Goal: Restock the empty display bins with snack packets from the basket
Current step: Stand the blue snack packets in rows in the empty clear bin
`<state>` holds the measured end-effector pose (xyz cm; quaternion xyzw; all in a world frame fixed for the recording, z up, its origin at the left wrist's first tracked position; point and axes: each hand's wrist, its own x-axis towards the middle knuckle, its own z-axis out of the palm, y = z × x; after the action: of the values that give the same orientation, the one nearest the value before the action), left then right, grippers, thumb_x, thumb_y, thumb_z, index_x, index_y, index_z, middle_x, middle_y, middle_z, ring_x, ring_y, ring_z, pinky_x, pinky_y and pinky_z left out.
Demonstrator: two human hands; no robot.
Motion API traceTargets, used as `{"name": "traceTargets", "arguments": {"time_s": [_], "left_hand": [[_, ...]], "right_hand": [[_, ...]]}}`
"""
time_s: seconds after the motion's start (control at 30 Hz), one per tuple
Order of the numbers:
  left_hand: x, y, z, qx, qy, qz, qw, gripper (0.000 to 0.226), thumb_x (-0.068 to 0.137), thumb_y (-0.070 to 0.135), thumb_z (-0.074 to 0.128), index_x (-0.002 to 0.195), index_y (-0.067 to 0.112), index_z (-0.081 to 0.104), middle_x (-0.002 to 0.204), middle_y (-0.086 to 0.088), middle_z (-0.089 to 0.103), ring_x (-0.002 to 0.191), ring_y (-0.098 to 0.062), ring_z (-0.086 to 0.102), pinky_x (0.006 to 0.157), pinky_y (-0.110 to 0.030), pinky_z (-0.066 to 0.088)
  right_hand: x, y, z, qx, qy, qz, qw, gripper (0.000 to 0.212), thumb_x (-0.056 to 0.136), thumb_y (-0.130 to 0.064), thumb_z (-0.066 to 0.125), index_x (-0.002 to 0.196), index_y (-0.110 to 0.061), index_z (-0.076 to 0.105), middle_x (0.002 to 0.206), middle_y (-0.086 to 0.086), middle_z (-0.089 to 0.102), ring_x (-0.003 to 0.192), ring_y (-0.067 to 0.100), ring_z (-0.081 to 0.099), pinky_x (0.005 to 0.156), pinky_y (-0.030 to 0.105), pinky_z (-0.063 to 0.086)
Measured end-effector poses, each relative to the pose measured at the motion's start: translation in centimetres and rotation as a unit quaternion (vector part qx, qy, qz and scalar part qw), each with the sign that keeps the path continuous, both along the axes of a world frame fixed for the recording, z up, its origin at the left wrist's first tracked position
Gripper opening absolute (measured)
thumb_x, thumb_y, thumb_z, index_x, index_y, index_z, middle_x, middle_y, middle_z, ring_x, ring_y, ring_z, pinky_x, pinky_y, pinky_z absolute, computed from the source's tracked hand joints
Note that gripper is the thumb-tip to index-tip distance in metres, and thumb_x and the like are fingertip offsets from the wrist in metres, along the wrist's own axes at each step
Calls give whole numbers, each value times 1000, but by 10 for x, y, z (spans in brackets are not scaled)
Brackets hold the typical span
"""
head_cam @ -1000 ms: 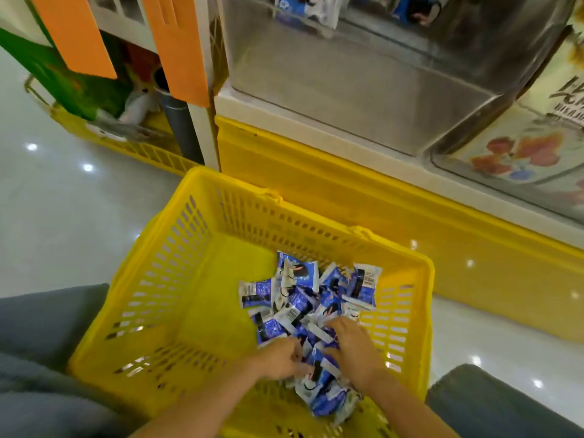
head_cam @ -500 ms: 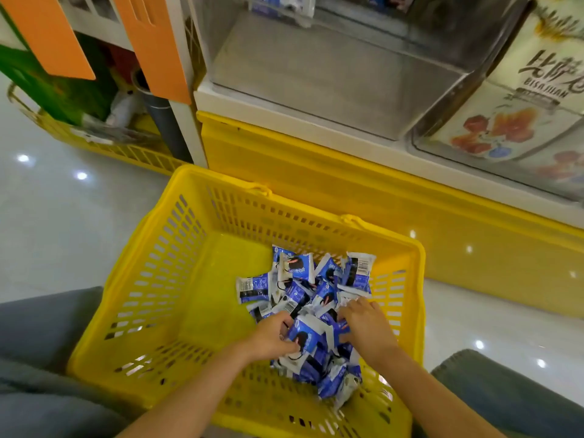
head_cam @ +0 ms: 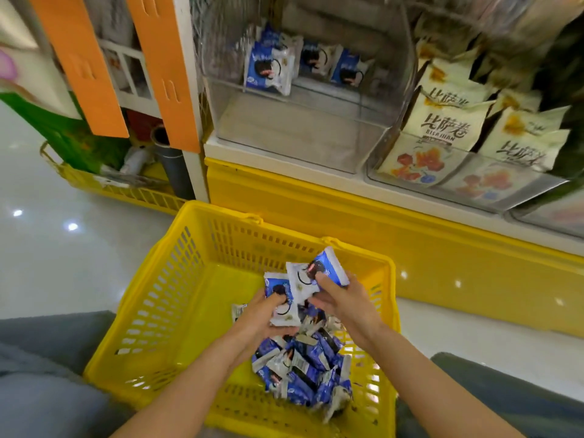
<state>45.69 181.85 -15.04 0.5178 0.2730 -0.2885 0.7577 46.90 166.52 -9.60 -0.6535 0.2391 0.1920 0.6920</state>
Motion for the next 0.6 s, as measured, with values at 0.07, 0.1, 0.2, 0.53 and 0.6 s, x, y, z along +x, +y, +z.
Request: {"name": "traceTargets", "arguments": {"time_s": [0.07,0.1,0.2,0.53,0.6], "left_hand": [[-1,-1,15,-57,-2,24,998,10,94,20,53,103,23,54,100,5,61,74,-12,65,61,-42,58],[-2,-1,22,-76,-7,27,997,15,93,27,54,106,21,57,102,1,65,77,-21,68,61,-43,58],[-6,3,42,-101,-54,5,993,33,79,48,57,107,30,59,107,0,69,89,-30,68,61,-38,58],[0,29,104,94,-213,-3,972,57,88,32,60,137,16,38,136,-3,50,111,-19,58,64,-30,58],[4,31,118,104,-228,-17,968,39,87,29,63,122,20,49,120,-4,62,100,-17,63,58,-26,57]], "right_hand": [[3,5,14,-45,-32,-7,998,39,91,-24,59,122,-5,48,111,19,64,91,24,68,65,18,57],[5,6,20,-78,-44,-4,996,37,92,-26,58,121,-4,50,107,18,65,86,22,68,63,17,56],[8,12,35,-102,-52,17,993,32,92,-29,57,113,-5,55,101,15,68,81,19,69,65,19,57],[8,18,84,-16,-71,126,989,27,86,-21,65,111,-12,59,95,0,72,76,4,68,60,13,50],[11,21,95,-76,-118,109,984,24,88,-23,63,110,-14,60,88,-3,71,67,-1,63,57,12,47]]}}
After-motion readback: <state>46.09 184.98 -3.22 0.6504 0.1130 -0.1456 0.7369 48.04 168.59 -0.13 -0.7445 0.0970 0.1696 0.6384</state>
